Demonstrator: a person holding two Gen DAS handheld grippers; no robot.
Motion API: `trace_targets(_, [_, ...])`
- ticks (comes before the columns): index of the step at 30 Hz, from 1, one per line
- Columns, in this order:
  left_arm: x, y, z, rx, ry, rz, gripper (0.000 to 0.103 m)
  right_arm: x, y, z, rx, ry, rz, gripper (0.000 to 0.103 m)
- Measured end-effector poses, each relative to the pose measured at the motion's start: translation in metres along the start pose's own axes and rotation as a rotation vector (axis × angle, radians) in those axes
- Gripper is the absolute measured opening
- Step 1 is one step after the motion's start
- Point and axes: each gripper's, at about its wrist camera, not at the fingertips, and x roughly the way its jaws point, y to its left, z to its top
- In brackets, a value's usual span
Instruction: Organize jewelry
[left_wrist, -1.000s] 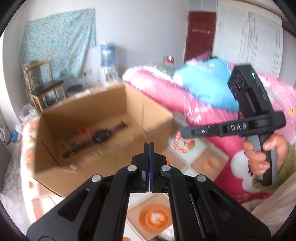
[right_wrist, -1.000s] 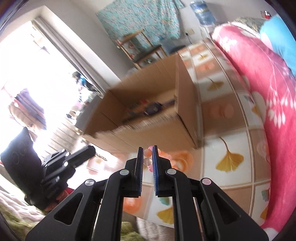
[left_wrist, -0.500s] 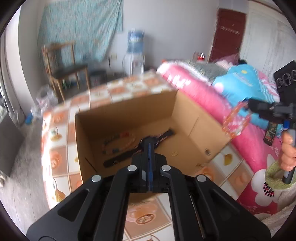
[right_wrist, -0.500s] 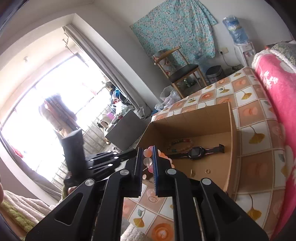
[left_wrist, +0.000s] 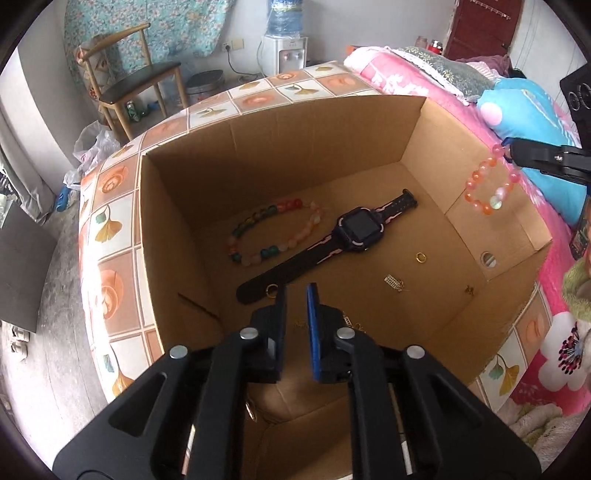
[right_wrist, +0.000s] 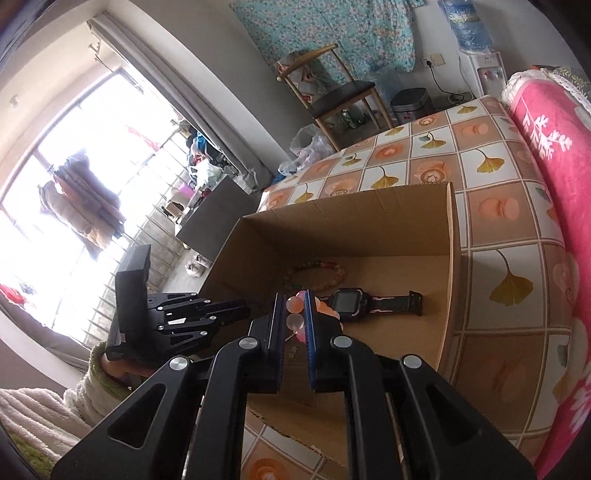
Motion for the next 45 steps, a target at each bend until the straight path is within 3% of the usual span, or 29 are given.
trace_targets(6, [-0.011, 0.001, -0.001, -0.019, -0.033, 0.005, 0.02, 0.007, 0.001, 0.008, -0.038, 0.046, -0.054, 0.01])
trace_targets(12, [-0.044, 0.001, -0.011, -0.07, -0.147, 0.017, 0.036, 0.028, -0.002, 0.012, -0.056, 0.16, -0.11, 0.01])
trace_targets(17, [-0.062, -0.004, -0.025, -0.106, -0.19, 0.022, 0.045, 0.032, 0.003, 0.008, -0.119, 0.214, -0.268, 0.01])
trace_targets(20, [-0.069, -0.006, -0.033, -0.119, -0.207, 0.028, 0.048, 0.023, 0.01, 0.003, -0.155, 0.195, -0.332, 0.01])
trace_targets(27, [-0.081, -0.011, -0.05, -0.142, -0.231, 0.026, 0.054, 0.0, 0.015, -0.005, -0.146, 0.148, -0.366, 0.01])
trace_targets(36, [-0.103, -0.024, -0.07, -0.149, -0.289, 0.024, 0.067, -0.044, 0.045, -0.021, -0.128, 0.003, -0.337, 0.012])
trace_targets(37, [-0.104, -0.026, -0.072, -0.15, -0.291, 0.028, 0.073, -0.049, 0.05, -0.025, -0.116, -0.018, -0.318, 0.014])
trace_targets(39, [-0.107, -0.028, -0.077, -0.162, -0.301, 0.036, 0.081, -0.054, 0.058, -0.032, -0.098, -0.051, -0.301, 0.039])
trace_targets(40, [-0.108, -0.03, -0.078, -0.171, -0.307, 0.04, 0.085, -0.056, 0.064, -0.037, -0.094, -0.067, -0.295, 0.046])
trace_targets(45, [-0.113, -0.03, -0.082, -0.231, -0.325, 0.103, 0.092, -0.057, 0.095, -0.065, -0.101, -0.146, -0.317, 0.076])
